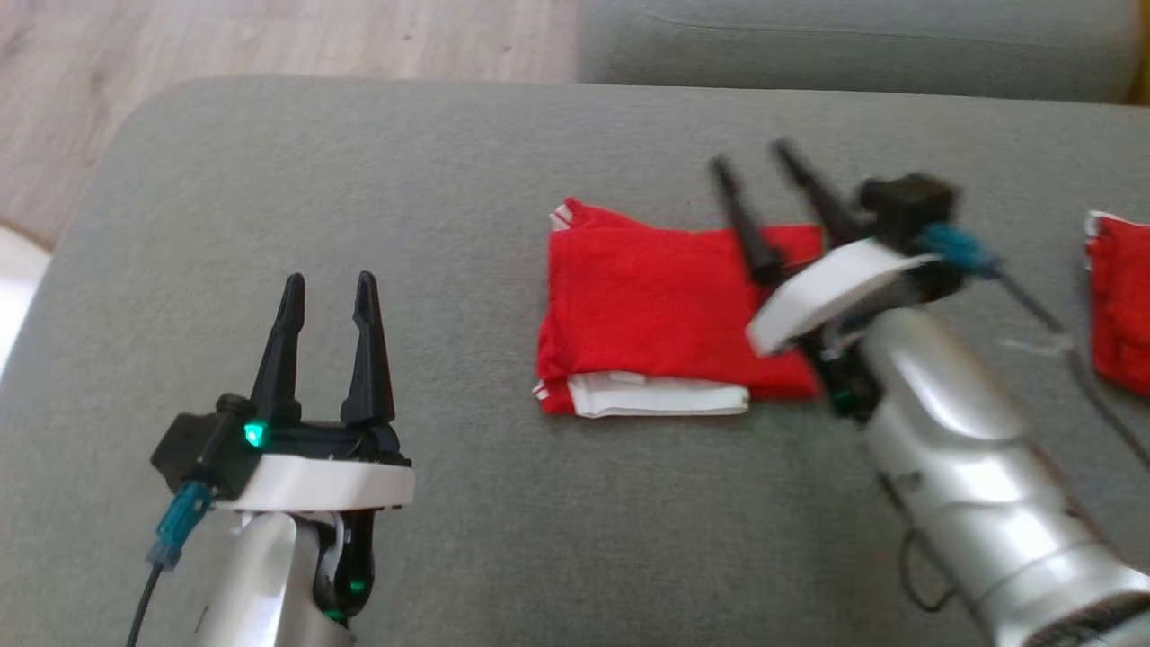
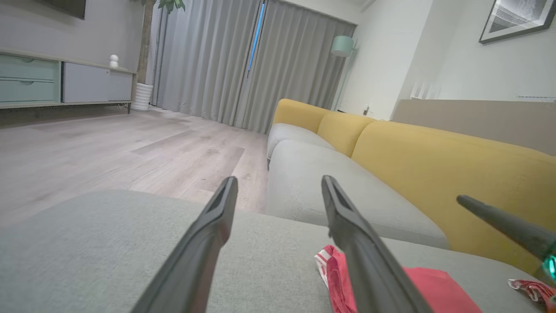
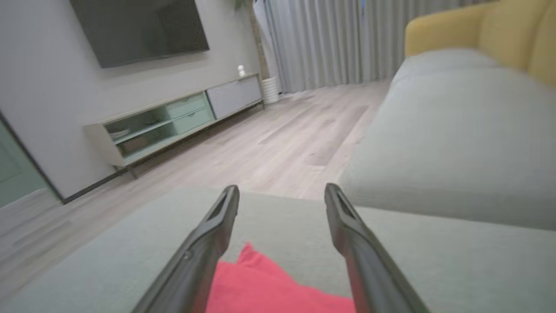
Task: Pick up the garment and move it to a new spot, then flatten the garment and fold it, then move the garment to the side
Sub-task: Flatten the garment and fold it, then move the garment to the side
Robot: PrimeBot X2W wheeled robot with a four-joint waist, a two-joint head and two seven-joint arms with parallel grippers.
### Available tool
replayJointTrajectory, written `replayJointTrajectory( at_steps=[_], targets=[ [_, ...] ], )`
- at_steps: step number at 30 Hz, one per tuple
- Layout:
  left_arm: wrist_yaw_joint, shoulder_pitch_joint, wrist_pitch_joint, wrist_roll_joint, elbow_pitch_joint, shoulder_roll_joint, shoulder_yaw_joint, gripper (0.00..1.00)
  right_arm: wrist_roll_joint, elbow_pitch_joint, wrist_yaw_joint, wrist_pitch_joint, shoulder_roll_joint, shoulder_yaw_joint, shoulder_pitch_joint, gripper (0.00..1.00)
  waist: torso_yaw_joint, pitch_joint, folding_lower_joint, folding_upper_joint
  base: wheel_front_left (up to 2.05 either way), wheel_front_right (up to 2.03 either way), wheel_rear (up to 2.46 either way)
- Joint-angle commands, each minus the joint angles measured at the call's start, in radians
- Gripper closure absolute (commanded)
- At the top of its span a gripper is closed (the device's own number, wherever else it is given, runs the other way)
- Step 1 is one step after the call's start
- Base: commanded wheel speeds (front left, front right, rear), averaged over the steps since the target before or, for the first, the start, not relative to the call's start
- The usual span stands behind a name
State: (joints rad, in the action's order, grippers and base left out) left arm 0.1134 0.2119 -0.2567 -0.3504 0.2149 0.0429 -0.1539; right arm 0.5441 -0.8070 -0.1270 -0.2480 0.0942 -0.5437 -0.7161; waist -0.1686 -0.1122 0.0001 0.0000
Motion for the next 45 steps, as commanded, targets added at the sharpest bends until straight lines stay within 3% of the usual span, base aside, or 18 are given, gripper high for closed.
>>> replayJointTrajectory(
  at_steps=[1, 7, 15, 23, 31, 38, 45],
  targets=[
    [0.000, 0.022, -0.005, 0.009, -0.039, 0.007, 0.045, 0.00, -0.069, 0.059, -0.004, -0.013, 0.016, 0.069, 0.041, 0.00, 0.030, 0.010, -0.0001, 0.0000, 0.00, 0.00, 0.00],
    [0.004, 0.014, -0.005, 0.024, -0.033, 0.007, 0.059, 0.00, -0.275, 0.181, -0.004, -0.014, 0.046, 0.290, 0.198, 0.00, 0.073, 0.014, -0.0001, 0.0000, 0.00, 0.00, 0.00],
    [0.011, -0.007, -0.005, 0.062, -0.018, 0.007, 0.081, 0.00, -0.437, 0.411, -0.004, -0.014, -0.023, 0.491, 0.415, 0.00, 0.120, 0.015, -0.0001, 0.0000, 0.00, 0.00, 0.00],
    [0.014, -0.049, -0.005, 0.081, -0.026, 0.007, 0.109, 0.00, -0.448, 0.509, -0.004, -0.014, -0.043, 0.506, 0.535, 0.00, 0.151, 0.022, -0.0001, 0.0000, 0.00, 0.00, 0.00],
    [0.015, -0.047, -0.005, 0.080, -0.031, 0.007, 0.100, 0.00, -0.432, 0.521, -0.004, -0.014, -0.044, 0.498, 0.529, 0.00, 0.144, 0.008, -0.0001, 0.0000, 0.00, 0.00, 0.00],
    [0.016, -0.012, -0.005, 0.076, -0.036, 0.007, 0.069, 0.00, -0.451, 0.480, -0.004, -0.014, -0.044, 0.489, 0.469, 0.00, 0.110, -0.039, -0.0001, 0.0000, 0.00, 0.00, 0.00],
    [0.016, 0.025, -0.005, 0.066, -0.030, 0.007, 0.031, 0.00, -0.439, 0.350, -0.004, 0.020, -0.044, 0.463, 0.366, 0.00, 0.063, -0.092, -0.0001, 0.0000, 0.00, 0.00, 0.00]
  ],
)
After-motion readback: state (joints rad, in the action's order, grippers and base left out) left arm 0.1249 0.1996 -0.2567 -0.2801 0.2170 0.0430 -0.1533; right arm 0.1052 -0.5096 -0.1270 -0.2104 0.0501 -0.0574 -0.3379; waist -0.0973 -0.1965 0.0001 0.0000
